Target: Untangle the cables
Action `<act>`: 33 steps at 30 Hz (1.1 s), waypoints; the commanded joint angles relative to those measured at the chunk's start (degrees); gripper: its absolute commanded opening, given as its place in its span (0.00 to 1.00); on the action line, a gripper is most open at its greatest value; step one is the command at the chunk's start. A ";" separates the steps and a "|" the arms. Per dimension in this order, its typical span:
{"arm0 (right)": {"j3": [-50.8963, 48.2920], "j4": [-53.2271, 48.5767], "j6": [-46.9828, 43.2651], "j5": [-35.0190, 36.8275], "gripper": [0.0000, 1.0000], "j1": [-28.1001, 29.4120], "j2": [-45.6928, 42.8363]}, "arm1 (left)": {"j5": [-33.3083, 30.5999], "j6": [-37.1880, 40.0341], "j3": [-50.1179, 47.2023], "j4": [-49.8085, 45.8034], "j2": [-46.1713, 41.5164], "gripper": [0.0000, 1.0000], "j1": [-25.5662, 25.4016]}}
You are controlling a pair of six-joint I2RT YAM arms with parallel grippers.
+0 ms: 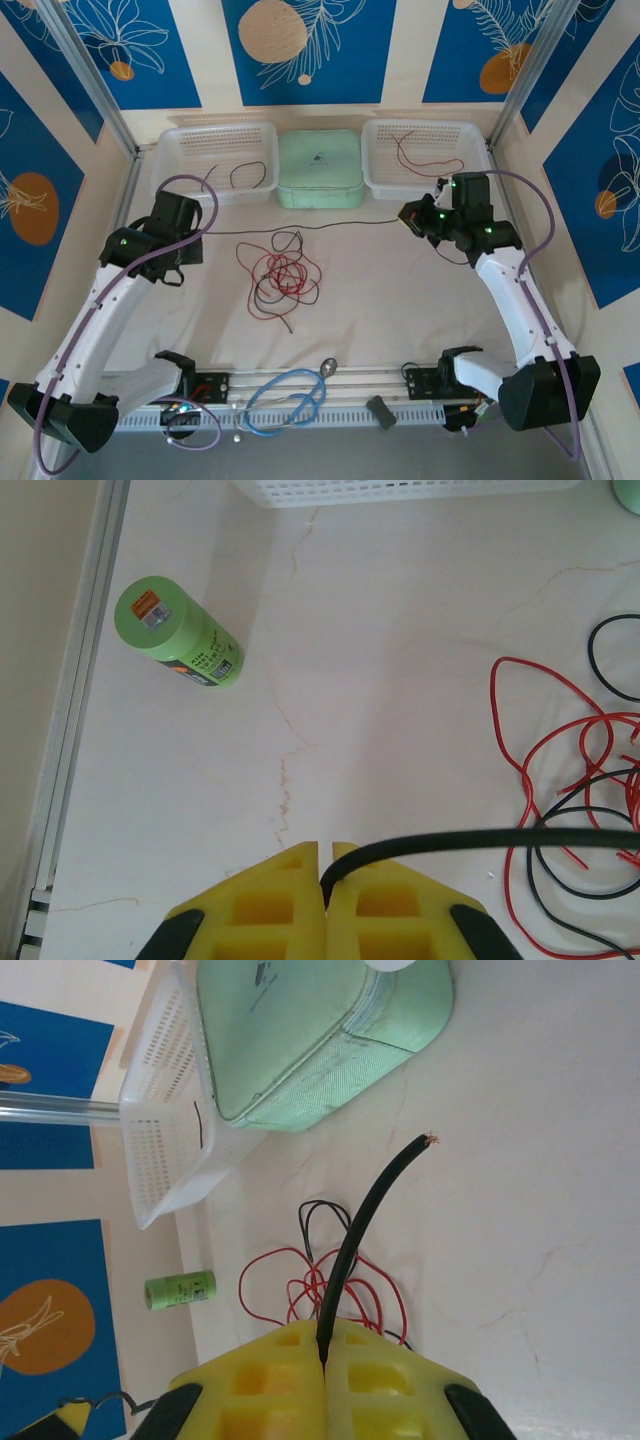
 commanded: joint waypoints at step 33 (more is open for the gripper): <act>-3.84 1.35 -1.54 -9.44 0.61 1.39 -4.49 | 29.53 8.49 38.68 25.37 9.91 0.00 2.32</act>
